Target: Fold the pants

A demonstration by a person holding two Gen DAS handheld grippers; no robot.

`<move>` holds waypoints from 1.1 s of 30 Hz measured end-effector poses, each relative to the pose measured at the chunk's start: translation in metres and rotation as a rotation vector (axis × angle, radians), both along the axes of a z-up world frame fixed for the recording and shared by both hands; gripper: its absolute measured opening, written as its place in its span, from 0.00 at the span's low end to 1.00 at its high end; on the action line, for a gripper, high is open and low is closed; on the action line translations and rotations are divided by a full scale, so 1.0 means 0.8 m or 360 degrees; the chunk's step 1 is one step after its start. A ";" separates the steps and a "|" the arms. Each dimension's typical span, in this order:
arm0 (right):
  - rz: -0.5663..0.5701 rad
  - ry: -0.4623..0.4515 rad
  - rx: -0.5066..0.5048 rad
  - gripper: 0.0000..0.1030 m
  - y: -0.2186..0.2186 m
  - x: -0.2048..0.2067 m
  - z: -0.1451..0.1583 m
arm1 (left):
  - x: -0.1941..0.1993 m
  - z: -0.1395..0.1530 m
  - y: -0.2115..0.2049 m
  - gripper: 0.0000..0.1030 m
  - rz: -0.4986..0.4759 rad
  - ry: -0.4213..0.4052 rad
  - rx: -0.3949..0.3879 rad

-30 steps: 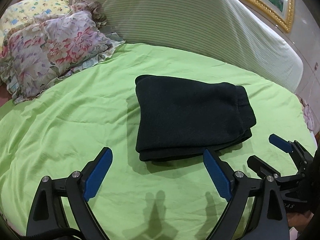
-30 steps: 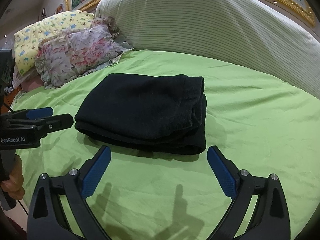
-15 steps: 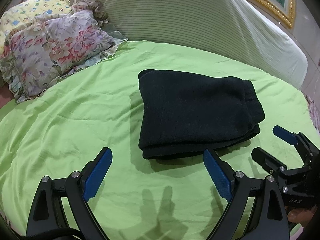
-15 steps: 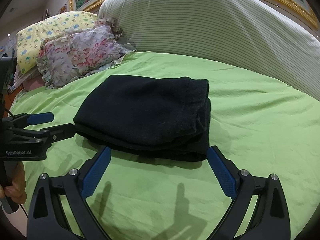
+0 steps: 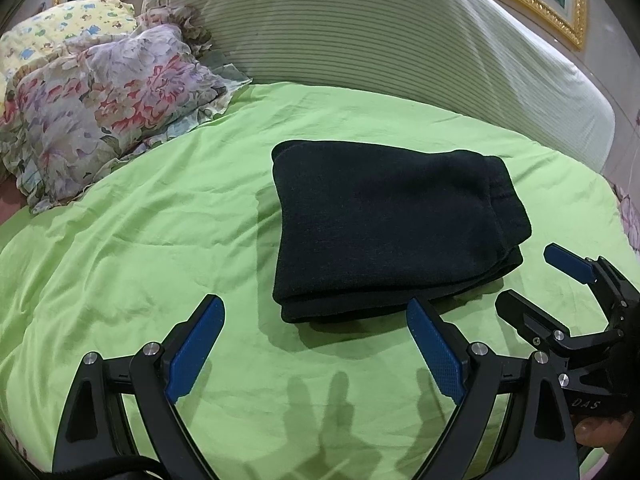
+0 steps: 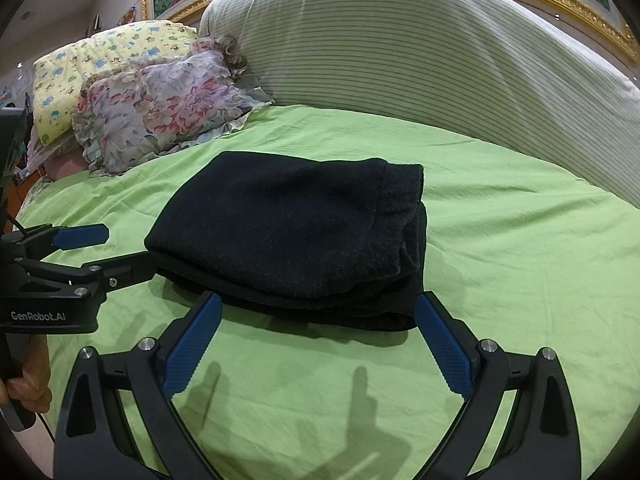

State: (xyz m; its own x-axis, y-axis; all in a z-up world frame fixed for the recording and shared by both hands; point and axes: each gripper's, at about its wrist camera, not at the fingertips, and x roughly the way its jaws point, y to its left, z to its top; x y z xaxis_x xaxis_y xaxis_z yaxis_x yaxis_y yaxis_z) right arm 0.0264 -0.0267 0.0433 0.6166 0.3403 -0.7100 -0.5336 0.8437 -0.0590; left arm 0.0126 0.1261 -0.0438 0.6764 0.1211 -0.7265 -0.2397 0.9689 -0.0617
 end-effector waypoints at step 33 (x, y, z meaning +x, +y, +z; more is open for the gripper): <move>-0.0009 0.0001 -0.0007 0.94 -0.004 0.011 0.003 | 0.003 0.009 -0.001 0.91 -0.0011 -0.0029 0.0018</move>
State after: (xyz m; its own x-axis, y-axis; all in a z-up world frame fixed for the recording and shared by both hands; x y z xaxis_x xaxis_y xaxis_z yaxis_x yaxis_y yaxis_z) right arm 0.0354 -0.0299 0.0454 0.6179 0.3334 -0.7120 -0.5287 0.8465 -0.0625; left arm 0.0149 0.1253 -0.0368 0.6902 0.1248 -0.7128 -0.2321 0.9711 -0.0548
